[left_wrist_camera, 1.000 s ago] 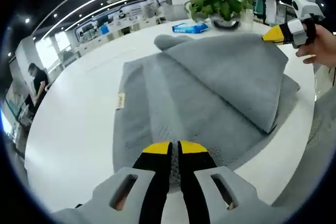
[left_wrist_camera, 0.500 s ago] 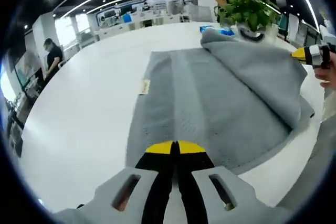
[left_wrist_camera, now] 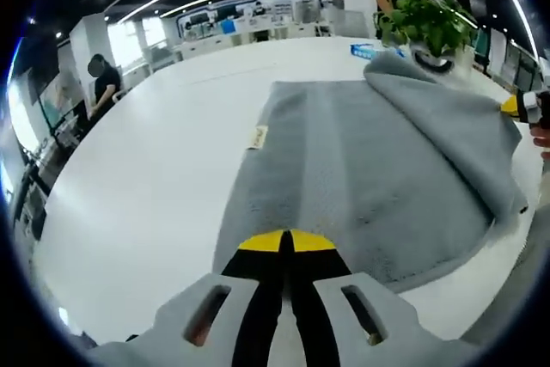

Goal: Open the folded towel by lifting each exposed corner and separating the folded layers until the towel lies flat within the target outline without major curled edges

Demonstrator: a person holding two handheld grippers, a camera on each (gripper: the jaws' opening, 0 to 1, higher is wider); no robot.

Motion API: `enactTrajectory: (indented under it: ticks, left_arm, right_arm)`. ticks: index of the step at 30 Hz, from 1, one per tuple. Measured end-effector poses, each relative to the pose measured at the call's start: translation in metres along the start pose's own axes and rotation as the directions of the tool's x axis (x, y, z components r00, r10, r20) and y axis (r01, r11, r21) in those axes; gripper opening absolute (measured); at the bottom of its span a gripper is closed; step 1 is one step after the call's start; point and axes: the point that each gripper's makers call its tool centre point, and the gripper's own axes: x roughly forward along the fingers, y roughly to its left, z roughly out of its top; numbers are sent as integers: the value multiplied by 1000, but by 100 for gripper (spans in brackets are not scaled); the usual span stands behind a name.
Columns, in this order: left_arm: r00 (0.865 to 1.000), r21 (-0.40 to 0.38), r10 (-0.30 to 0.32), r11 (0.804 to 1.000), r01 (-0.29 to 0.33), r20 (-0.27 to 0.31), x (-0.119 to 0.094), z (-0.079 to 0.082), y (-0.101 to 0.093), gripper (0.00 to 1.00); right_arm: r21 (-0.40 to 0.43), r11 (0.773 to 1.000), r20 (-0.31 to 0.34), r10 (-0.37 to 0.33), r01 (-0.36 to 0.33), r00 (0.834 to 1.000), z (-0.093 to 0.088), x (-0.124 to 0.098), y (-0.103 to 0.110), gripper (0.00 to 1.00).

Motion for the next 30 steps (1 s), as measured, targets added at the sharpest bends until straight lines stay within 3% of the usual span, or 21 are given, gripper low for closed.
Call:
enactTrajectory:
  ticks: [9, 15, 25, 30]
  left_arm:
    - [1000, -85, 18, 996, -17, 10, -1, -2, 12, 1]
    - [1000, 3, 30, 1000, -30, -5, 2, 0, 23, 1]
    - [999, 26, 36, 999, -35, -21, 12, 5, 48, 1]
    - [999, -16, 51, 999, -51, -19, 13, 4, 62, 1]
  right_arm:
    - [-2, 1000, -25, -30, 30, 999, -5, 1, -7, 0]
    - [-10, 999, -69, -46, 45, 997, -6, 4, -18, 0]
    - [-60, 997, -134, -45, 37, 990, -18, 12, -21, 0]
    - [-58, 998, -144, -37, 28, 989, -22, 12, -20, 0]
